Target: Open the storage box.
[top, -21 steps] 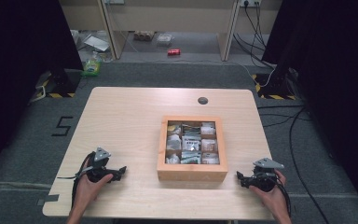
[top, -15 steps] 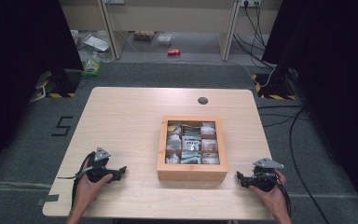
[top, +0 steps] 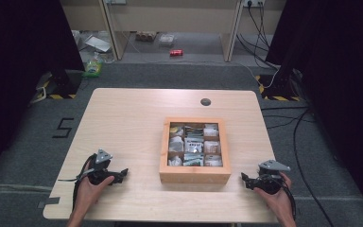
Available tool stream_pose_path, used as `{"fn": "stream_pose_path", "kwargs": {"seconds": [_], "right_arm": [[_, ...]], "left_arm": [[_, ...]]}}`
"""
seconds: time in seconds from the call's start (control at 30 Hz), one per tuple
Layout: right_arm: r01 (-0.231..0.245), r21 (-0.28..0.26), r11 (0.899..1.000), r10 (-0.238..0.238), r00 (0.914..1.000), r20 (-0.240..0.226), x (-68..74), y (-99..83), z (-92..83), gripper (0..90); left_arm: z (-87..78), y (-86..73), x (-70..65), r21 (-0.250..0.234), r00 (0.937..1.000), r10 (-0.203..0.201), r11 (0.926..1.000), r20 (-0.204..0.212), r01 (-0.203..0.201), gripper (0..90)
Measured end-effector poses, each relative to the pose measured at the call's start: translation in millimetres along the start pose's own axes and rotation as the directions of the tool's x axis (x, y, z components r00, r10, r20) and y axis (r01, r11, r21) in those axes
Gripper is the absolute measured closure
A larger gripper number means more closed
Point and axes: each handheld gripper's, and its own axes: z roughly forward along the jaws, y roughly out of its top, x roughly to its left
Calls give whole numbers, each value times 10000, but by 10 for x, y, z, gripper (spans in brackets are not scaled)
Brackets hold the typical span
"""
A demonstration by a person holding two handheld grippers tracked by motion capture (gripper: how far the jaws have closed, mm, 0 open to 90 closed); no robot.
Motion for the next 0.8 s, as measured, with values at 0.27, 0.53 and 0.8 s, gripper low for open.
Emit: {"fn": "stream_pose_path", "kwargs": {"seconds": [0.27,0.53,0.8], "right_arm": [[29,-532,9986,-54,9988,-478,89,96,-141,214],[397,-745,9964,-455,9958,-791,256,96,-252,260],[806,-929,9924,-930,9860,-1381,399,126,-279,323]], "left_arm": [[0,-1,1,-3,10000,5,10000,11,-5,0],[-1,-1,2,-5,10000,18,10000,26,-18,0],[0,-1,5,-8,10000,32,10000,38,-32,0]]}}
